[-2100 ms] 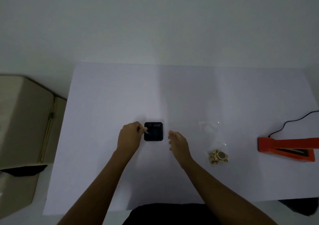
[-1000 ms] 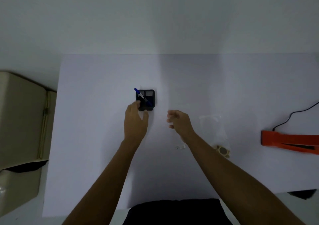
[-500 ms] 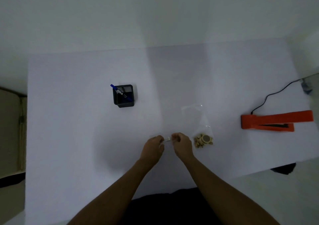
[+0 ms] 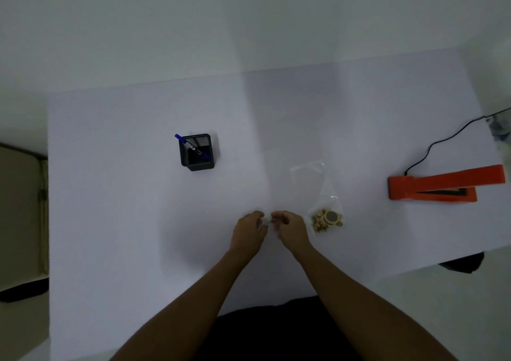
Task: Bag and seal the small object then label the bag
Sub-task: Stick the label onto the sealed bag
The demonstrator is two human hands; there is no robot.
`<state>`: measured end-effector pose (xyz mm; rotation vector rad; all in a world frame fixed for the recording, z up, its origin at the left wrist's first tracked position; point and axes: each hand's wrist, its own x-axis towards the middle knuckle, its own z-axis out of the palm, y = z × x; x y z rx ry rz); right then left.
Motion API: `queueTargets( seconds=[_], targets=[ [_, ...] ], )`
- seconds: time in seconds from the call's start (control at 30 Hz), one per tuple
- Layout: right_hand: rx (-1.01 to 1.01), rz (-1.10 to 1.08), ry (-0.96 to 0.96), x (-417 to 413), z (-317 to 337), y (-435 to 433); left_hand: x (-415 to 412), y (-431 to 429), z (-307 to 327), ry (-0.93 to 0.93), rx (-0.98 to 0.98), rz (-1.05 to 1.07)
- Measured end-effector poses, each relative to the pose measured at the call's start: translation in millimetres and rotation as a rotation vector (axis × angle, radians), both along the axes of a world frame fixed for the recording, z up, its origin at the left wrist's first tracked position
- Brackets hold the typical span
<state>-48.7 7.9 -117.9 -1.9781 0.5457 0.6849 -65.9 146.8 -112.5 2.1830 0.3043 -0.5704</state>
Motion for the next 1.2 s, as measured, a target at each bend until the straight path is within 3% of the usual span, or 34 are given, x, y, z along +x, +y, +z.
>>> queueTargets(
  seconds=[0.83,1.07,1.2],
  targets=[
    [0.156,-0.093,0.043,-9.7,3.5,-3.4,11.2,-3.7,4.5,0.079,0.064,0.077],
    [0.127,-0.095,0.087,-7.9,16.5,-2.8,3.6,27.3,40.1,-0.055,-0.09,0.112],
    [0.331,-0.168,0.239,-2.5,59.9,-0.2,2.2,39.5,73.6,-0.174,-0.169,0.014]
  ],
)
